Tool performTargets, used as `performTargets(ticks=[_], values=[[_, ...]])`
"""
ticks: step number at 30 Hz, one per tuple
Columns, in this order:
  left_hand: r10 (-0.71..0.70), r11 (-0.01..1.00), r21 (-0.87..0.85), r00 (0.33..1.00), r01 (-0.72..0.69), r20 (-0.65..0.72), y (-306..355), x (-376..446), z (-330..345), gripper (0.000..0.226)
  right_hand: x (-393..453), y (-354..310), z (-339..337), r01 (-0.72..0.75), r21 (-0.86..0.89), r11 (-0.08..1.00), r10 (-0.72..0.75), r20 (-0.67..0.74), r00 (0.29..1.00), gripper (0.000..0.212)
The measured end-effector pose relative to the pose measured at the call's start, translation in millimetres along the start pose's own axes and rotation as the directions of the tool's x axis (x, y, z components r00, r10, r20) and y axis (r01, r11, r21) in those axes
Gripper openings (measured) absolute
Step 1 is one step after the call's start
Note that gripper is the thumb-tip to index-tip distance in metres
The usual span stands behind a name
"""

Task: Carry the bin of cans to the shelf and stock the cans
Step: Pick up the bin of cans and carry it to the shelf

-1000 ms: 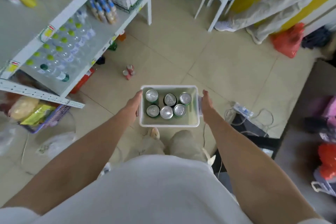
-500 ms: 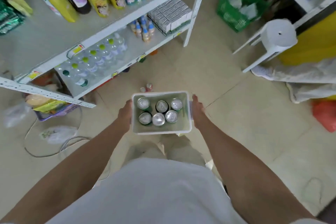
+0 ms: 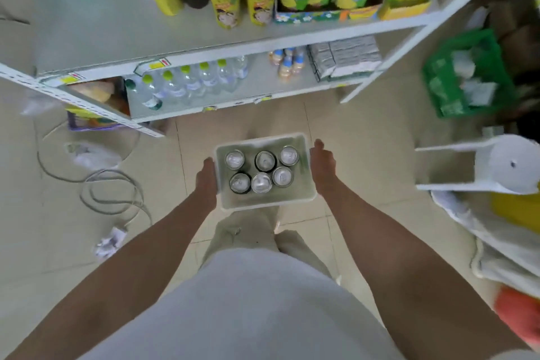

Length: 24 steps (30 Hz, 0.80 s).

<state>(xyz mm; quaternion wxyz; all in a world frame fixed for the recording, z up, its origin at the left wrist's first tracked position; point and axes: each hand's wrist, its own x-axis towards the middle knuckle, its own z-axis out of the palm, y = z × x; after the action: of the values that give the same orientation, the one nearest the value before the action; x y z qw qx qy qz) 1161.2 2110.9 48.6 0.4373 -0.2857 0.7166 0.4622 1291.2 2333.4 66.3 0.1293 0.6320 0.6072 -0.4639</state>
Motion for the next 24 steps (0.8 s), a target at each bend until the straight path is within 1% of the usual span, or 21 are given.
performTargets(ticks=[2,3,5,6,7,9,12,15,18,19,21,24], values=[[-0.032,0.998,-0.061,0.998,0.028,-0.062,5.2,8.4,7.1,0.033,12.8,-15.0,-0.6,0.010,-0.082,0.997,-0.007,0.041,0.999,0.046],[-0.041,0.994,-0.102,0.994,0.030,-0.104,6.5,9.8,9.0,0.034,17.8,-21.8,0.4,0.019,-0.100,0.995,-0.014,0.049,0.999,0.045],[-0.049,0.986,-0.167,0.987,0.023,-0.151,11.2,11.9,11.7,0.036,34.0,-40.1,4.1,0.096,-0.151,0.984,-0.085,0.079,0.993,0.035],[-0.068,0.981,-0.189,0.982,0.034,-0.174,13.8,14.3,13.8,0.039,41.3,-51.0,4.9,0.131,-0.187,0.974,-0.112,0.108,0.988,0.034],[-0.091,0.978,-0.200,0.977,0.051,-0.192,15.0,16.5,15.3,0.040,48.9,-59.8,6.2,0.152,-0.238,0.959,-0.123,0.133,0.984,0.033],[-0.137,0.967,-0.242,0.965,0.081,-0.225,12.8,16.2,16.8,0.039,61.6,-73.6,10.8,0.174,-0.309,0.935,-0.125,0.172,0.977,0.039],[-0.190,0.939,-0.325,0.953,0.108,-0.234,10.7,15.8,19.3,0.041,77.6,-99.7,21.5,0.233,-0.447,0.864,-0.144,0.224,0.964,0.041],[-0.220,0.915,-0.384,0.954,0.128,-0.205,14.0,17.2,21.5,0.056,98.9,-129.1,31.3,0.316,-0.510,0.800,-0.156,0.331,0.931,0.043],[-0.270,0.846,-0.521,0.934,0.115,-0.232,8.1,8.8,29.6,0.068,111.2,-165.2,44.6,0.402,-0.581,0.708,-0.128,0.453,0.882,0.038],[-0.276,0.824,-0.558,0.929,0.097,-0.247,6.3,7.8,33.7,0.070,111.7,-178.3,48.8,0.425,-0.580,0.695,-0.127,0.483,0.866,0.042],[-0.285,0.780,-0.621,0.927,0.077,-0.243,1.8,11.5,37.0,0.081,113.1,-202.6,60.6,0.438,-0.525,0.730,-0.130,0.522,0.843,0.059],[-0.244,0.703,-0.711,0.946,0.021,-0.213,1.8,12.5,41.2,0.093,117.0,-230.9,83.0,0.425,-0.522,0.739,-0.106,0.533,0.840,0.071]])
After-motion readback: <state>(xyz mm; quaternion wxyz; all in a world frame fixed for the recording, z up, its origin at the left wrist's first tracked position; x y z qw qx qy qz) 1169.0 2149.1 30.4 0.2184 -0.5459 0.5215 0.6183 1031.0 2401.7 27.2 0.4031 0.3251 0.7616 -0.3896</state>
